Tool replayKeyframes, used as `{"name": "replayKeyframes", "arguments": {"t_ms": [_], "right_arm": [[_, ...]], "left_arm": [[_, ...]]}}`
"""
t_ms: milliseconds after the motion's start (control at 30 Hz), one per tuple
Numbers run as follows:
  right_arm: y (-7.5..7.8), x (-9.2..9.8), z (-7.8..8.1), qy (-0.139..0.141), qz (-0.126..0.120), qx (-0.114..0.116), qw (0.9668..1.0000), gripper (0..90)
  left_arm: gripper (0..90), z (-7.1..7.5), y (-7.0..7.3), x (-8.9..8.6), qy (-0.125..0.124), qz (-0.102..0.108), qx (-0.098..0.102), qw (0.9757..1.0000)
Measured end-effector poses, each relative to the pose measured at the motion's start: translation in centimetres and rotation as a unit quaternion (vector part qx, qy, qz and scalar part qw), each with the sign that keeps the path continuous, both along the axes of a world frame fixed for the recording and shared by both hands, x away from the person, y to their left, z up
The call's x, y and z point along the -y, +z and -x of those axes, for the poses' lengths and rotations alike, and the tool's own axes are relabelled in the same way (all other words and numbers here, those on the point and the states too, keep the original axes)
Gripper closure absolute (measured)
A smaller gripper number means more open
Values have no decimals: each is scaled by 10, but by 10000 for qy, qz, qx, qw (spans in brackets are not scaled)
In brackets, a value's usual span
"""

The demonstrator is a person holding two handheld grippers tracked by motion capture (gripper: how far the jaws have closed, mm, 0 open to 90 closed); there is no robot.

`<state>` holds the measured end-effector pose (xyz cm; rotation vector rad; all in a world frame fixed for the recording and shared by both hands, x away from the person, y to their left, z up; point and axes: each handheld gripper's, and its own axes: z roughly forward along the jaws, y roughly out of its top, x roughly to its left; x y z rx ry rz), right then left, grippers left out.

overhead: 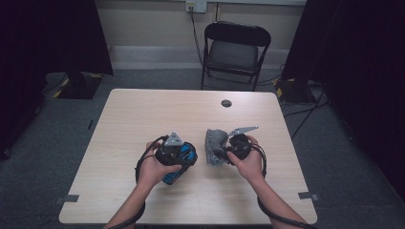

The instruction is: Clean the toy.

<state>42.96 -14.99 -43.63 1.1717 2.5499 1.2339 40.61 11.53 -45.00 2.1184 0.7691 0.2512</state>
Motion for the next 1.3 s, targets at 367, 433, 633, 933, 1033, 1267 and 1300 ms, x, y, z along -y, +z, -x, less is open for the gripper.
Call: {"name": "replayKeyframes", "arguments": {"t_ms": [367,433,633,933,1033,1267,1300], "right_arm": [[19,-37,-22,242,-302,-20,9992,758],[20,-43,-22,334,-477,-97,9983,758],[17,-48,-20,495,-519,-138,9973,763],[16,-32,-12,621,-737,-291,9949,764],[16,-30,-9,723,-759,-294,9941,763],[19,-32,3,925,-766,-228,9925,764],[19,-32,4,932,-755,-226,9925,764]], "left_arm": [[254,8,6,7,-187,46,56,9998],[254,8,5,8,-168,90,24,9998],[254,7,2,5,-190,14,-4,9998],[254,6,3,5,-125,-20,33,9999],[254,6,3,2,-80,-8,45,10000],[254,5,4,-6,27,12,69,10000],[254,4,5,-7,51,23,68,10000]]}}
